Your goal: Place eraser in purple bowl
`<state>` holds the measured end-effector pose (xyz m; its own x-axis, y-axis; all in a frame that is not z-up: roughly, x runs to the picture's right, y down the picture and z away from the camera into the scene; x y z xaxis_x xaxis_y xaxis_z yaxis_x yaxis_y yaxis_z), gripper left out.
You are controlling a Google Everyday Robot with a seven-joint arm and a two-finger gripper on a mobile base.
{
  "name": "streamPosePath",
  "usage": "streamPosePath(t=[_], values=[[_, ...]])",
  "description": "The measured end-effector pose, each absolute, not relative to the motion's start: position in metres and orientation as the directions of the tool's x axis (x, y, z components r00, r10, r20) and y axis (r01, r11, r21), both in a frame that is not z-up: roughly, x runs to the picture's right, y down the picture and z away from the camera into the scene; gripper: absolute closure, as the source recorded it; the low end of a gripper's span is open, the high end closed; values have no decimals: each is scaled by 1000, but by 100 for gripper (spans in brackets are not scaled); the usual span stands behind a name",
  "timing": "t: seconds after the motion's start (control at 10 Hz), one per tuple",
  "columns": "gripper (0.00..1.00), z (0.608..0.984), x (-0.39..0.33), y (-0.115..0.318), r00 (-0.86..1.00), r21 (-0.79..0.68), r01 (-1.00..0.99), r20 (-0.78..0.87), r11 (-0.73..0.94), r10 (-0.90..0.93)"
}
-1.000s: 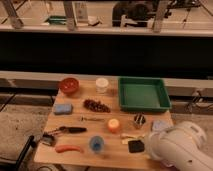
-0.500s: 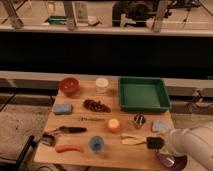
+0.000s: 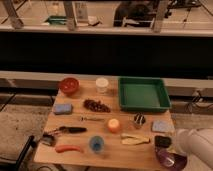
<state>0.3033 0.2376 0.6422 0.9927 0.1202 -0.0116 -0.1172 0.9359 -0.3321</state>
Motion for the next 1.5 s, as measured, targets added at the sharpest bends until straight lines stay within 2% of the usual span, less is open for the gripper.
streamPosePath(t=[0.2, 0.4, 0.7, 0.9, 1.2, 1.3, 1.5], values=[[100, 640, 312, 244, 991, -332, -134, -33, 934, 130], [93, 634, 320, 251, 989, -334, -145, -50, 931, 136], [61, 644, 305, 250, 992, -338, -129, -26, 932, 127], [42, 646, 309, 253, 990, -333, -137, -33, 933, 134], [35, 638, 318, 268, 990, -335, -140, -37, 932, 136], [26, 640, 313, 264, 989, -338, -146, -35, 930, 142], [26, 648, 314, 264, 988, -340, -153, -39, 928, 149]])
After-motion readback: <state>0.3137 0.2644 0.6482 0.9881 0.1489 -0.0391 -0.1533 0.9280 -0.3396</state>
